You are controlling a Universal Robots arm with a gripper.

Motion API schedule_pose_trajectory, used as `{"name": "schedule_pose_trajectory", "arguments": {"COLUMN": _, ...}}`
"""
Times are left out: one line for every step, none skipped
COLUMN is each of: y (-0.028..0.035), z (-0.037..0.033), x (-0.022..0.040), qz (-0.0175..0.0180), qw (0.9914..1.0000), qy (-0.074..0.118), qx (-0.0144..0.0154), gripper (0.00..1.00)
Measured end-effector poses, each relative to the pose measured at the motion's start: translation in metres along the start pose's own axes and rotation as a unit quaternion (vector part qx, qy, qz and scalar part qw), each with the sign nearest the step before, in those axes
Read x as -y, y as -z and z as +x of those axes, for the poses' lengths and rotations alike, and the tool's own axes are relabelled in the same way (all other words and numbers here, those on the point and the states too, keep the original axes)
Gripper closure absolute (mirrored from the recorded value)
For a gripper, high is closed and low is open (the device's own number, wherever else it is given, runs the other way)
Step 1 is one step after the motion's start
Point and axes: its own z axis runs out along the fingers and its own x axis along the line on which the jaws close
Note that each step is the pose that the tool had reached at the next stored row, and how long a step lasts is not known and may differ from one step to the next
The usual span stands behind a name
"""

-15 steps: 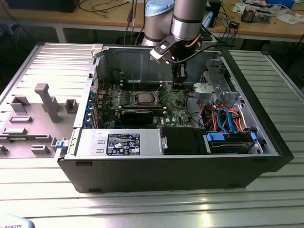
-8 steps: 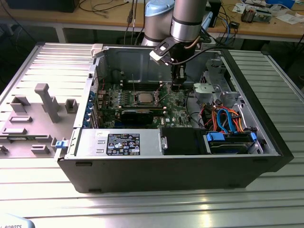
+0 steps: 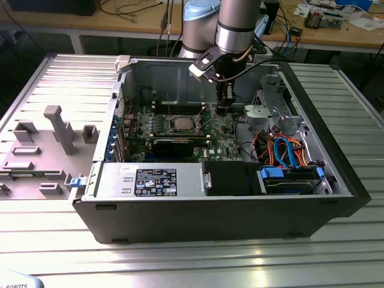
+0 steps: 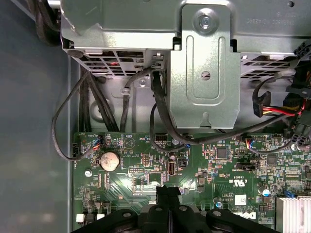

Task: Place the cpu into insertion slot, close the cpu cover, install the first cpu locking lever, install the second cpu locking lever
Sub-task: 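Close the cpu cover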

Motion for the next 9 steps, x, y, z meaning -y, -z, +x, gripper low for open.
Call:
{"name": "schedule_pose_trajectory", "arguments": {"y": 0.0000, "z": 0.0000, "x": 0.0004, "qz": -0.0001, "qw": 1.00000, "qy": 0.000, "qx": -0.0001, "gripper": 0.89}}
{"name": "schedule_pose_trajectory", "arguments": {"y": 0.0000, "z": 0.0000, "x": 0.0012, "qz": -0.0001, "qw": 1.00000, "qy": 0.000, "qx": -0.0003, "gripper": 0.89}}
{"name": "schedule_pose_trajectory", "arguments": {"y": 0.0000, "z": 0.0001, "x": 0.0035, "qz": 0.0000, "qw": 1.00000, "qy": 0.000, "qx": -0.0005, "gripper": 0.89}}
{"name": "schedule_pose_trajectory", "arguments": {"y": 0.0001, "z": 0.0001, "x": 0.0062, "qz": 0.0000, "qw": 1.00000, "qy": 0.000, "qx": -0.0011, "gripper": 0.89}}
{"name": "schedule_pose_trajectory", "arguments": {"y": 0.0003, "z": 0.0001, "x": 0.0081, "qz": -0.0001, "qw": 1.00000, "qy": 0.000, "qx": -0.0016, "gripper": 0.89}}
{"name": "schedule_pose_trajectory", "arguments": {"y": 0.0006, "z": 0.0001, "x": 0.0095, "qz": -0.0001, "qw": 1.00000, "qy": 0.000, "qx": -0.0020, "gripper": 0.89}}
{"name": "schedule_pose_trajectory", "arguments": {"y": 0.0008, "z": 0.0001, "x": 0.0114, "qz": -0.0001, "qw": 1.00000, "qy": 0.000, "qx": -0.0028, "gripper": 0.89}}
{"name": "schedule_pose_trajectory", "arguments": {"y": 0.0008, "z": 0.0001, "x": 0.0129, "qz": -0.0001, "qw": 1.00000, "qy": 0.000, "qx": -0.0030, "gripper": 0.89}}
{"name": "schedule_pose_trajectory", "arguments": {"y": 0.0009, "z": 0.0001, "x": 0.0129, "qz": -0.0001, "qw": 1.00000, "qy": 0.000, "qx": -0.0029, "gripper": 0.89}}
